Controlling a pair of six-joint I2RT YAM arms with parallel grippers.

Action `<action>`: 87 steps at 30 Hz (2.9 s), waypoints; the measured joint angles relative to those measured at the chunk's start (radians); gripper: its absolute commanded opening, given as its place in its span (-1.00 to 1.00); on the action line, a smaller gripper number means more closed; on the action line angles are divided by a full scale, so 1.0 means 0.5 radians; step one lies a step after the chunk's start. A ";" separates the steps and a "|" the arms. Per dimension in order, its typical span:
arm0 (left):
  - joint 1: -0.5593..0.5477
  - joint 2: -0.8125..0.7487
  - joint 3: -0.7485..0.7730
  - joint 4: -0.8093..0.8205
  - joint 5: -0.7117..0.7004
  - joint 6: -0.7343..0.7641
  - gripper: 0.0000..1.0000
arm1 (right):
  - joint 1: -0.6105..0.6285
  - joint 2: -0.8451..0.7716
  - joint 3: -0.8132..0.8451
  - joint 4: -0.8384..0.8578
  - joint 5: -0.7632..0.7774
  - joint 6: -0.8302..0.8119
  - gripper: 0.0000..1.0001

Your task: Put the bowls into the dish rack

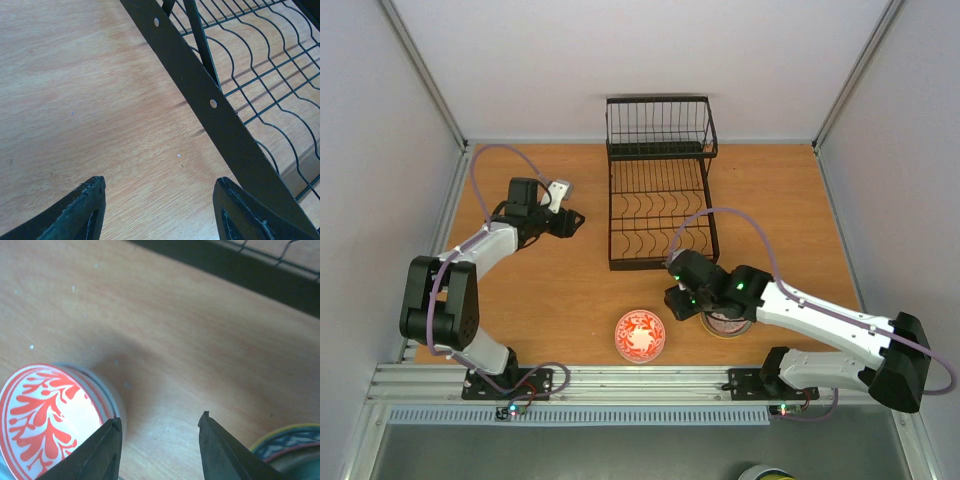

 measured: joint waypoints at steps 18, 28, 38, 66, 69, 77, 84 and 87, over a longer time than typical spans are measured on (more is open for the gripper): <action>0.000 0.023 0.003 -0.001 0.016 0.000 0.20 | 0.369 0.372 0.035 0.089 0.018 0.170 -0.24; 0.000 0.023 0.002 -0.001 0.040 0.002 0.20 | 0.463 0.533 0.064 0.101 0.044 0.249 -0.62; 0.000 0.023 0.002 -0.001 0.061 0.005 0.23 | 0.503 0.559 0.121 -0.009 0.146 0.304 -0.95; -0.246 -0.587 -0.188 -0.427 1.036 0.645 0.43 | 0.288 0.610 0.727 -0.284 0.573 -0.108 -0.97; -0.255 -0.617 -0.196 -0.464 1.099 0.694 0.44 | 0.229 0.686 0.771 -0.275 0.572 -0.163 -0.97; -0.337 -0.571 -0.198 -0.486 1.122 0.726 0.47 | 0.181 0.841 1.002 -0.235 0.571 -0.303 -0.97; -0.422 -0.458 -0.198 -0.472 0.958 0.645 -0.98 | 0.176 0.901 1.129 -0.172 0.552 -0.412 -0.97; -0.407 -0.389 -0.185 -0.450 0.710 0.420 -0.99 | 0.250 0.938 1.148 -0.073 0.526 -0.359 -0.97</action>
